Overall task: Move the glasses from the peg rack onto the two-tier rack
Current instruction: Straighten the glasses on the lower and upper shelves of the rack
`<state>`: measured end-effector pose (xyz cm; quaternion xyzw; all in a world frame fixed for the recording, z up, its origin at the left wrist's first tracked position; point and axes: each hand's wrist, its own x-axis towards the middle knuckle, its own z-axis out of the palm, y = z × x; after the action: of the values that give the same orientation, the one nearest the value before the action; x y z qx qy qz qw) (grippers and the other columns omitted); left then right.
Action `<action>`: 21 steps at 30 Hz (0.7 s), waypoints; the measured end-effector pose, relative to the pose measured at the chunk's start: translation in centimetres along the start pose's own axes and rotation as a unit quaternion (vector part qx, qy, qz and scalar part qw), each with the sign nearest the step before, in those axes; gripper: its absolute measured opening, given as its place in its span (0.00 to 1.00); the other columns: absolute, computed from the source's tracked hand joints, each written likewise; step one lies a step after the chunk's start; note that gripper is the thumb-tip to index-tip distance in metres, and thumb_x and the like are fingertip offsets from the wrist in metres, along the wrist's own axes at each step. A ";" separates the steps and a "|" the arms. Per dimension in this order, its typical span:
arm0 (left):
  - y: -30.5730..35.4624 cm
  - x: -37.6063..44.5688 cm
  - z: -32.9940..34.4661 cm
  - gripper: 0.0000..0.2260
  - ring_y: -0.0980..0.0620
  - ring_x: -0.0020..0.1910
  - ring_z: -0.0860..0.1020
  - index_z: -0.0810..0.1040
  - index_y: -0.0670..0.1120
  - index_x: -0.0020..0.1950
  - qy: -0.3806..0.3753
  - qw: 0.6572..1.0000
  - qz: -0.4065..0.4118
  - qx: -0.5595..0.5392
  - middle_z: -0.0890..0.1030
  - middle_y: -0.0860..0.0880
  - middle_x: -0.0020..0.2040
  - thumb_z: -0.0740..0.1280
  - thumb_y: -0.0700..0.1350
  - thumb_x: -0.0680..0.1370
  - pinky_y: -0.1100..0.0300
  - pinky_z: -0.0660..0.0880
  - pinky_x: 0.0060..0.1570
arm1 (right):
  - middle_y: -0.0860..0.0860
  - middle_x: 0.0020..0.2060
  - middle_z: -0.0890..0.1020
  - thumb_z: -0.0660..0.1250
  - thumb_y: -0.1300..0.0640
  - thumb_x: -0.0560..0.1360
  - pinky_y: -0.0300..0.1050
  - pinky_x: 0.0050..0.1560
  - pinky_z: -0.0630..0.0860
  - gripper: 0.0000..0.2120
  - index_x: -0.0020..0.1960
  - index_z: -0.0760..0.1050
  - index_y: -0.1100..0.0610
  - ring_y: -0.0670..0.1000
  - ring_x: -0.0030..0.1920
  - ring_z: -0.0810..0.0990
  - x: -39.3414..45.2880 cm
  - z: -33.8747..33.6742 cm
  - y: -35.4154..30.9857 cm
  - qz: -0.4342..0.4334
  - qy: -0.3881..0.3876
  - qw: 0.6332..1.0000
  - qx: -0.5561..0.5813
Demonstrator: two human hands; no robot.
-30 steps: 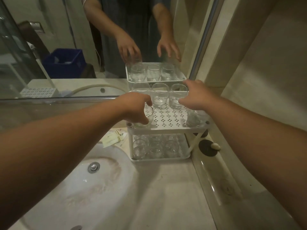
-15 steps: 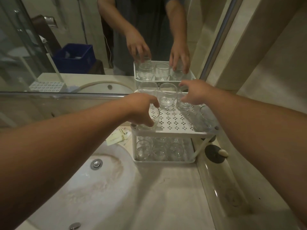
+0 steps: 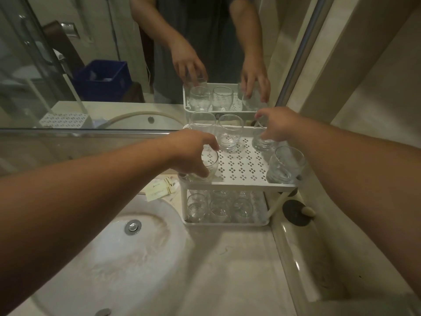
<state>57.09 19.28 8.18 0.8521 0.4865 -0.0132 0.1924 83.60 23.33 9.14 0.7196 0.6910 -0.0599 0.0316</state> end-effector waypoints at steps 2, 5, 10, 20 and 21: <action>-0.1 0.0 0.0 0.30 0.55 0.35 0.84 0.70 0.61 0.68 -0.004 1.000 -0.002 -0.010 0.77 0.50 0.64 0.78 0.48 0.70 0.63 0.79 0.34 | 0.55 0.63 0.77 0.72 0.55 0.73 0.44 0.49 0.72 0.29 0.72 0.68 0.49 0.56 0.57 0.76 0.1 -0.1 0.2 0.001 -0.002 1.000 -0.006; -0.2 0.1 0.1 0.30 0.54 0.35 0.84 0.70 0.62 0.68 -0.007 1.000 -0.006 -0.020 0.76 0.50 0.65 0.78 0.48 0.70 0.63 0.78 0.33 | 0.55 0.61 0.78 0.73 0.53 0.73 0.44 0.49 0.72 0.29 0.71 0.68 0.49 0.55 0.55 0.76 0.1 -0.4 0.4 0.002 -0.009 1.000 -0.010; -0.4 0.0 0.2 0.30 0.56 0.33 0.83 0.70 0.63 0.67 -0.008 1.000 -0.006 -0.027 0.78 0.53 0.60 0.78 0.48 0.70 0.61 0.80 0.34 | 0.54 0.58 0.78 0.72 0.53 0.73 0.43 0.46 0.69 0.28 0.71 0.68 0.48 0.53 0.50 0.73 -0.1 -0.6 0.8 0.002 -0.017 1.000 -0.014; -0.5 0.3 0.3 0.30 0.53 0.42 0.83 0.69 0.63 0.68 -0.018 0.999 0.000 -0.034 0.80 0.52 0.57 0.78 0.49 0.70 0.60 0.80 0.38 | 0.50 0.74 0.66 0.77 0.44 0.68 0.50 0.69 0.66 0.42 0.76 0.60 0.45 0.53 0.72 0.66 -0.6 -0.7 -4.6 -0.139 0.044 0.988 0.049; -0.5 0.3 0.3 0.31 0.53 0.44 0.83 0.69 0.62 0.68 -0.017 0.999 0.001 -0.036 0.80 0.52 0.58 0.78 0.49 0.70 0.60 0.80 0.39 | 0.50 0.75 0.65 0.77 0.44 0.68 0.49 0.69 0.65 0.43 0.77 0.59 0.46 0.53 0.73 0.65 -0.6 -0.6 -5.6 -0.153 0.046 0.986 0.046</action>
<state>56.87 19.64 7.65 0.8448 0.4825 -0.0100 0.2310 77.97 23.07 10.06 0.6079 0.7904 -0.0628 -0.0431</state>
